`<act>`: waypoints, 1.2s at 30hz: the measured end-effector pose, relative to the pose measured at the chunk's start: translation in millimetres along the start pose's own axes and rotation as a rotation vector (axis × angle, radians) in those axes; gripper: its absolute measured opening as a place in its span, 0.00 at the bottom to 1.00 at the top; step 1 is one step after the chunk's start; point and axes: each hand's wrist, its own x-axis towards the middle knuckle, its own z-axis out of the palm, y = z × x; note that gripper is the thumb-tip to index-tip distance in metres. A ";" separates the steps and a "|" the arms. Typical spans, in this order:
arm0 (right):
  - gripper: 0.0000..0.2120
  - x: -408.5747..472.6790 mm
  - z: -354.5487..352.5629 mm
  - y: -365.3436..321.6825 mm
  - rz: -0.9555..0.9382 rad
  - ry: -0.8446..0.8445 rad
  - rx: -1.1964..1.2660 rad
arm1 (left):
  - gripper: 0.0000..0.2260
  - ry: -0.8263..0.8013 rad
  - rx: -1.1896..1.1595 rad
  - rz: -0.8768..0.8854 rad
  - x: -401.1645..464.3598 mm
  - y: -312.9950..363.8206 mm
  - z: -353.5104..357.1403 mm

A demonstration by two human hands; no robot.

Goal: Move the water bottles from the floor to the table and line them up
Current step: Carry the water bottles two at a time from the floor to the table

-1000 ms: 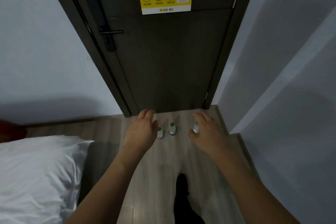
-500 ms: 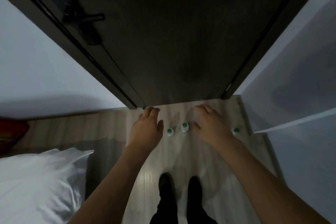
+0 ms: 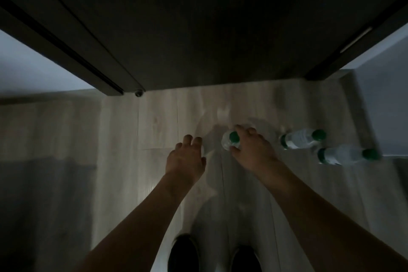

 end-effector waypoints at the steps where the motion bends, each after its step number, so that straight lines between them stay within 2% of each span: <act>1: 0.28 14.1 14.4 4.9 0.011 0.008 -0.009 | 0.23 0.005 -0.012 -0.011 8.8 -6.5 15.8; 6: 0.21 45.8 45.1 15.2 -0.032 0.151 0.031 | 0.14 0.082 -0.105 0.021 26.8 -20.4 43.5; 11: 0.19 -2.8 13.5 5.4 -0.072 0.140 0.076 | 0.11 0.109 -0.197 -0.050 -0.9 -2.7 -8.0; 17: 0.14 -121.6 -105.4 -30.4 -0.160 0.246 0.195 | 0.11 0.193 -0.264 -0.066 -91.6 54.9 -135.3; 28: 0.13 -391.2 -372.0 -90.7 -0.190 0.464 0.309 | 0.08 0.473 -0.367 0.047 -314.6 190.7 -438.7; 31: 0.11 -458.3 -418.8 -101.5 -0.239 0.597 0.345 | 0.06 0.519 -0.373 0.113 -370.0 222.3 -493.5; 36: 0.09 -519.0 -453.7 -95.7 -0.227 0.662 0.364 | 0.07 0.520 -0.342 0.187 -416.2 255.1 -536.3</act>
